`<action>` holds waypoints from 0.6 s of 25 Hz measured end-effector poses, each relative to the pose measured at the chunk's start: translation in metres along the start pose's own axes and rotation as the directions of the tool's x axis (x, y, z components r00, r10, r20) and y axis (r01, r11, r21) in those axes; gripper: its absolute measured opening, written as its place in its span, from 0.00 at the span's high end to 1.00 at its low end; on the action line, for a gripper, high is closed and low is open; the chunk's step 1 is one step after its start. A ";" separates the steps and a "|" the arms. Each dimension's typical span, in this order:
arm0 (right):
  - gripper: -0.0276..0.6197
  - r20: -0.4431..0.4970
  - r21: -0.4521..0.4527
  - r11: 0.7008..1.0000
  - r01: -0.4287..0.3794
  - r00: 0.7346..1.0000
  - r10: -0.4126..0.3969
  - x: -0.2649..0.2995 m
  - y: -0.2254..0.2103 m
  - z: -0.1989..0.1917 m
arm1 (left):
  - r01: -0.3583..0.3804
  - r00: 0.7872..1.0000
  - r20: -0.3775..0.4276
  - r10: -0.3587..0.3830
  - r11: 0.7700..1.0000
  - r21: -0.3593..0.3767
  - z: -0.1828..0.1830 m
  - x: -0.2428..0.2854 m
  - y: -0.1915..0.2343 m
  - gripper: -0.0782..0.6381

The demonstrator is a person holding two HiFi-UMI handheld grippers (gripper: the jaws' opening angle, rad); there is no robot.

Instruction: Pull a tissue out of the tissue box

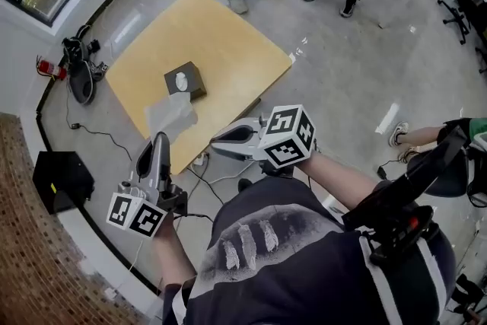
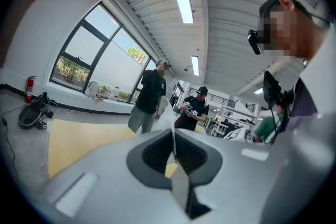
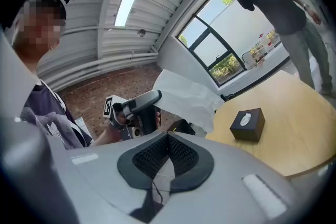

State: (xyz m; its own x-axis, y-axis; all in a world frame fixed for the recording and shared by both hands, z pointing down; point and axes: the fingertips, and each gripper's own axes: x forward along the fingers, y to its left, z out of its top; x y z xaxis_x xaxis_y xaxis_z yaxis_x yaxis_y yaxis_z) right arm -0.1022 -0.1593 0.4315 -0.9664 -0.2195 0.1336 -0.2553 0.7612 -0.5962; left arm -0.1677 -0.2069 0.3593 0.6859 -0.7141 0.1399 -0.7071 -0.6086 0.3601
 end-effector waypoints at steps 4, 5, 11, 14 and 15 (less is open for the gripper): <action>0.96 -0.001 0.000 1.000 0.023 1.000 -0.023 0.018 0.008 0.003 | 0.051 0.999 0.014 -0.050 0.998 -0.026 0.002 -0.015 0.001 0.89; 0.96 -0.002 -0.005 1.000 0.031 1.000 -0.031 0.027 0.012 0.001 | 0.070 0.997 0.018 -0.069 0.997 -0.033 -0.001 -0.023 0.003 0.89; 0.96 -0.039 0.004 0.998 0.059 0.997 -0.059 0.079 0.035 -0.021 | 0.128 0.991 0.045 -0.125 0.989 -0.071 -0.007 -0.075 0.029 0.89; 0.96 -0.076 0.006 0.997 0.076 0.994 -0.075 0.094 0.042 -0.037 | 0.139 0.989 0.059 -0.134 0.986 -0.097 -0.011 -0.094 0.036 0.89; 0.96 -0.085 -0.001 0.997 0.083 0.993 -0.083 0.097 0.044 -0.042 | 0.142 0.989 0.061 -0.136 0.984 -0.105 -0.015 -0.100 0.038 0.89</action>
State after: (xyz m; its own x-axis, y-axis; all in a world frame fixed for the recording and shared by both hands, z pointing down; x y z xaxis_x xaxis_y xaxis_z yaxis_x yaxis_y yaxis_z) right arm -0.2088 -0.1216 0.4517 -0.9410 -0.2291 0.2490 -0.3345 0.7409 -0.5824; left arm -0.2604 -0.1531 0.3731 0.7638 -0.6445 0.0334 -0.5808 -0.6639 0.4711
